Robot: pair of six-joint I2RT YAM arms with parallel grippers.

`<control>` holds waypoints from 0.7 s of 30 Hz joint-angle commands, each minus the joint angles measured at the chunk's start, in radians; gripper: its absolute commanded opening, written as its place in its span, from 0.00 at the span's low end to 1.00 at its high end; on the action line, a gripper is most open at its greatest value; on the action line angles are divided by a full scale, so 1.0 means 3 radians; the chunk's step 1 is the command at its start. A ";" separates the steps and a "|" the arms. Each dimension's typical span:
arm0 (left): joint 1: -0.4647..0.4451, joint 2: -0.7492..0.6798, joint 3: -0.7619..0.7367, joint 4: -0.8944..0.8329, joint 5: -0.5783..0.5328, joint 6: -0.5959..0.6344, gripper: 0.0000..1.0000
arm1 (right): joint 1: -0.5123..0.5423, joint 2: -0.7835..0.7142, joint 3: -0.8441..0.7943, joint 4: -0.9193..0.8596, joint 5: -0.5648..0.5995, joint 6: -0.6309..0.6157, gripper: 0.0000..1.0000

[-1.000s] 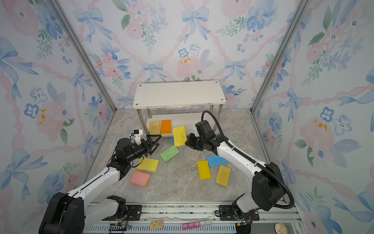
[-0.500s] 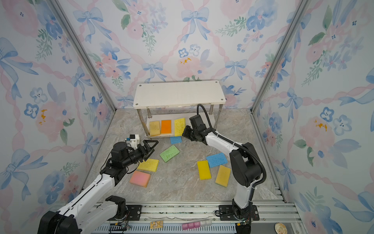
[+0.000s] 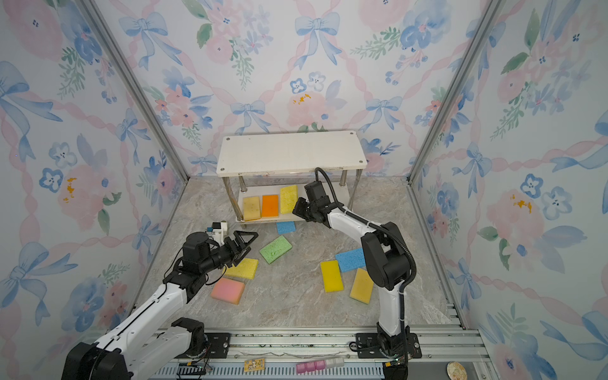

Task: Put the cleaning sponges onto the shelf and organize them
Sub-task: 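Carry the yellow sponge to the lower shelf and set it beside the orange sponge, then open the right gripper to release the yellow sponge on the shelf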

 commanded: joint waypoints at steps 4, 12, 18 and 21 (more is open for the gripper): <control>0.0022 -0.0013 -0.0050 -0.0023 0.0016 0.0094 0.98 | -0.0047 0.0158 0.0173 -0.0100 -0.0167 -0.0056 0.00; 0.0036 -0.0028 -0.0081 -0.0022 0.0010 0.0087 0.98 | -0.0079 0.0212 0.0181 -0.0134 -0.0221 -0.0061 0.00; 0.0055 -0.0023 -0.0087 -0.0024 -0.0003 0.0074 0.98 | -0.0095 0.0218 0.0157 -0.0181 -0.0274 -0.0097 0.00; 0.0054 -0.0013 -0.0085 -0.0014 -0.0018 0.0070 0.98 | -0.0104 0.0191 0.0131 -0.0194 -0.0256 -0.0114 0.29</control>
